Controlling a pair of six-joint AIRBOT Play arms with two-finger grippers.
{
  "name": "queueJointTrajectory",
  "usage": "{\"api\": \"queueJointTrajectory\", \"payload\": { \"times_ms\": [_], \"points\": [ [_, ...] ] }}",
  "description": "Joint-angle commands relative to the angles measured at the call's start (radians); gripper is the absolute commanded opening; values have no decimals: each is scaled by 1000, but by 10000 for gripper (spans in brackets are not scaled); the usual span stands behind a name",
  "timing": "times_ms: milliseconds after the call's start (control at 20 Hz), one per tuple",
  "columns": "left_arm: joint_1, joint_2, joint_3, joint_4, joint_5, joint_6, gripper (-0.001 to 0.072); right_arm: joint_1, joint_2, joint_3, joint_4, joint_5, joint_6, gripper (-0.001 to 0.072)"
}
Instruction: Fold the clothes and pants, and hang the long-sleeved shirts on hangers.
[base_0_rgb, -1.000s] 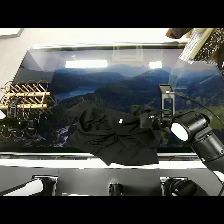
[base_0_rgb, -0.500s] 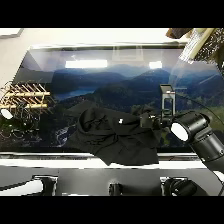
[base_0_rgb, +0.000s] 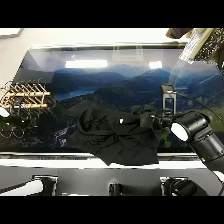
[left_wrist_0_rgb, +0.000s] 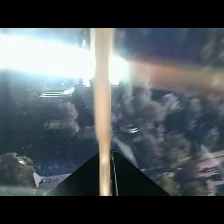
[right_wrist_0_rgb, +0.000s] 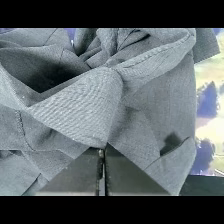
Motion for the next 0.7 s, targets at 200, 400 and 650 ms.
{"api": "queueJointTrajectory", "payload": {
  "times_ms": [200,400,650],
  "points": [
    [-42,210,131,-67,6,0,18,1,0,0,-4,-1,2,24],
    [-105,311,200,-68,6,0,17,1,0,0,-9,-3,2,24],
    [-254,513,209,-67,7,0,14,1,-1,0,-37,-8,2,24]
  ]
}}
